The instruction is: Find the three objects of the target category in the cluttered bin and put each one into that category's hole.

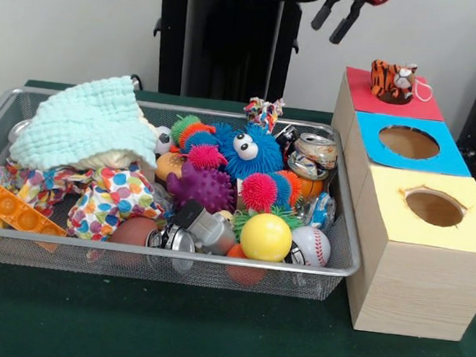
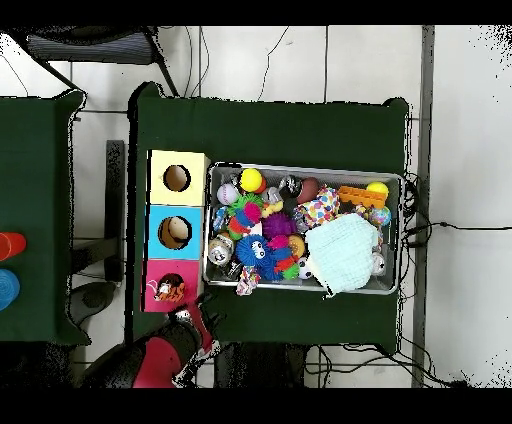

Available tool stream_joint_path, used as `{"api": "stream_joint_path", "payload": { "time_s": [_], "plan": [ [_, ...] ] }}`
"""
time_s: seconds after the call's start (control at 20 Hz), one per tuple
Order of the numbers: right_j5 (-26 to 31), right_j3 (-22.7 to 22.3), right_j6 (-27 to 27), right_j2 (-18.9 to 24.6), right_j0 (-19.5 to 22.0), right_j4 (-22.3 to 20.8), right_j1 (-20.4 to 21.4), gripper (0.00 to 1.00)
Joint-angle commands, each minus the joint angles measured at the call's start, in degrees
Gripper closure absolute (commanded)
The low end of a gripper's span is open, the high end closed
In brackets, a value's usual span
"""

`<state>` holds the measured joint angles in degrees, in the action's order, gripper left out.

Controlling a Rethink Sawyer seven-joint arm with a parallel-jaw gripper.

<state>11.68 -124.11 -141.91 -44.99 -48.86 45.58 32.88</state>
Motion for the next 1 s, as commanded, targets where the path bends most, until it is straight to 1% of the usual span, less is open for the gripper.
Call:
{"api": "stream_joint_path", "payload": {
  "time_s": [0.05, 0.2, 0.25, 0.4, 0.45, 0.5, 0.55, 0.65, 0.9, 0.95, 1.0],
  "plan": [
    [14.3, 8.6, -5.8, -1.1, 0.8, -6.1, 2.8, 0.0],
    [13.4, 8.4, -5.7, 0.0, 1.5, -7.0, 3.8, 0.0],
    [12.1, 8.1, -5.7, 1.3, 2.2, -7.6, 5.0, 1.0],
    [8.3, 6.4, -5.1, 4.3, 3.8, -6.6, 6.9, 1.0],
    [6.5, 5.2, -5.3, 6.4, 5.0, -5.8, 8.2, 1.0],
    [5.2, 4.6, -5.5, 7.9, 5.9, -5.4, 8.5, 1.0],
    [2.7, 3.1, -5.6, 10.1, 7.3, -4.8, 9.2, 1.0],
    [0.9, 1.7, -5.9, 12.4, 9.0, -4.8, 9.9, 1.0],
    [-1.1, -1.4, -7.2, 17.7, 12.0, -4.9, 11.2, 1.0],
    [-1.1, -2.7, -7.5, 19.9, 13.1, -4.2, 12.1, 1.0],
    [-1.5, -3.5, -7.8, 21.1, 13.7, -4.0, 12.5, 1.0]
  ]
}}
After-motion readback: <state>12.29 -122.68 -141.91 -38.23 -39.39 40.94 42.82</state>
